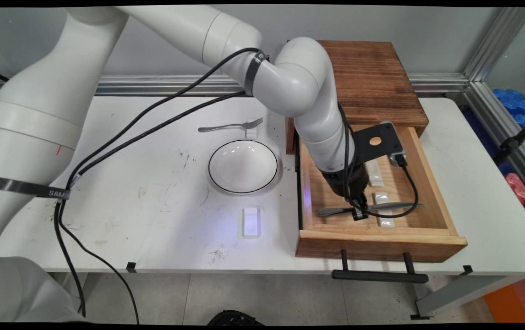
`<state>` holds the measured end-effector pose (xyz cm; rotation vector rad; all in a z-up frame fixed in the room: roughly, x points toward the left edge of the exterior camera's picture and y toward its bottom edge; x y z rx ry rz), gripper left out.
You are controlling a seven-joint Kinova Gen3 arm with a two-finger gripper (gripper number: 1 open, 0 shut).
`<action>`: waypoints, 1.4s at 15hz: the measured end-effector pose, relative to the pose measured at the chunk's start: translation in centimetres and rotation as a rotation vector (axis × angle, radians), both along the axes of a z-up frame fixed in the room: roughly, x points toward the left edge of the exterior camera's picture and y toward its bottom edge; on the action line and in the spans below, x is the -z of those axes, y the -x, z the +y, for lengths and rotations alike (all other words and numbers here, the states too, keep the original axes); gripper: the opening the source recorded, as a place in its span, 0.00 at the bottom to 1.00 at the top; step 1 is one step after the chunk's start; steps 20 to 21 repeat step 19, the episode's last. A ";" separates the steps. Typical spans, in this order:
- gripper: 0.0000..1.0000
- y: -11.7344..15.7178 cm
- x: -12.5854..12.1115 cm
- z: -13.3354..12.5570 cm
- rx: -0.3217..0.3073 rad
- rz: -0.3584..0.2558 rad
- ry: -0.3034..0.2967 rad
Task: Place the picked object into the drawer
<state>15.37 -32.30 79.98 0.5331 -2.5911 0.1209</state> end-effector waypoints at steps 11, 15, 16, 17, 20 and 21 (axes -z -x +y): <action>0.00 0.2 0.9 -0.5 -0.003 0.007 0.019; 1.00 0.2 1.1 -0.5 -0.003 0.009 0.024; 1.00 0.2 1.0 -0.5 -0.003 0.009 0.027; 1.00 0.1 1.0 -0.6 -0.003 0.009 0.030; 1.00 0.1 0.9 -0.6 -0.005 0.009 0.035; 1.00 0.1 0.9 -0.6 -0.005 0.009 0.035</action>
